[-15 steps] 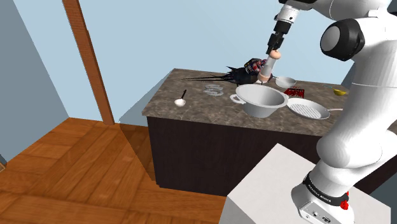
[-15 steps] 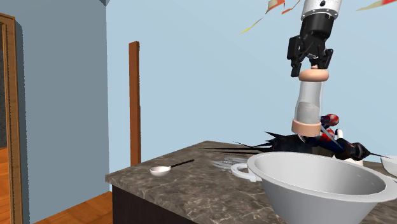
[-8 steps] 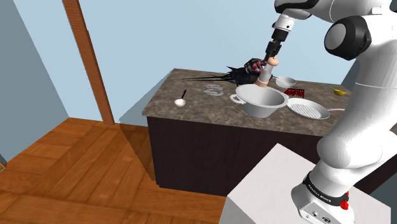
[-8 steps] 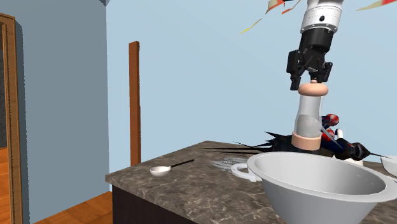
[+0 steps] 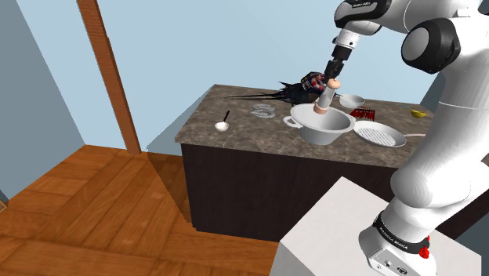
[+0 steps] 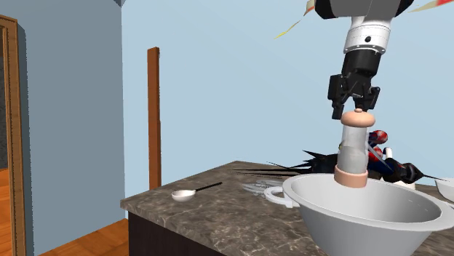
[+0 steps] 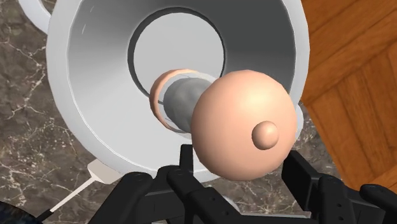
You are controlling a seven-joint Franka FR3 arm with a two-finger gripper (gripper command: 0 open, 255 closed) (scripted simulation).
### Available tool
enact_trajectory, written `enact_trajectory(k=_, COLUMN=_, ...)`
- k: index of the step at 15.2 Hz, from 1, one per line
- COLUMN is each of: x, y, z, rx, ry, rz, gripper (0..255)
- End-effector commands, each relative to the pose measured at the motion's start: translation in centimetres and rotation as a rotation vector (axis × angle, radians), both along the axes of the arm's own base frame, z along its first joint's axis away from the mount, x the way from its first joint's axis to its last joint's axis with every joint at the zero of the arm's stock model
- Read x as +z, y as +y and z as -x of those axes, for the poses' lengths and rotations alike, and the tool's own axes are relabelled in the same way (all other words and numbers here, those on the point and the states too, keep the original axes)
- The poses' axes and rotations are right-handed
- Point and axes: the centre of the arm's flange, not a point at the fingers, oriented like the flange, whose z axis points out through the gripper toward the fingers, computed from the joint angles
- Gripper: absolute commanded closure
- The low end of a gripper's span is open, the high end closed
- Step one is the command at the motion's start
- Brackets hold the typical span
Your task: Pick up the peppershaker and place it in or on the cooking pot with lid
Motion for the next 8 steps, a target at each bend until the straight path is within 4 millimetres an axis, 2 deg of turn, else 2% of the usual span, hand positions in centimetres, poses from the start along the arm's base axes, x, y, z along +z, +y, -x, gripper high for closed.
enact_trajectory(k=1, x=-1.17, y=0.07, z=0.05, rx=0.0, ry=-0.001, rz=0.0, gripper=255)
enact_trajectory(k=8, x=-1.57, y=0.07, z=0.05, rx=0.0, ry=-0.001, rz=0.0, gripper=255)
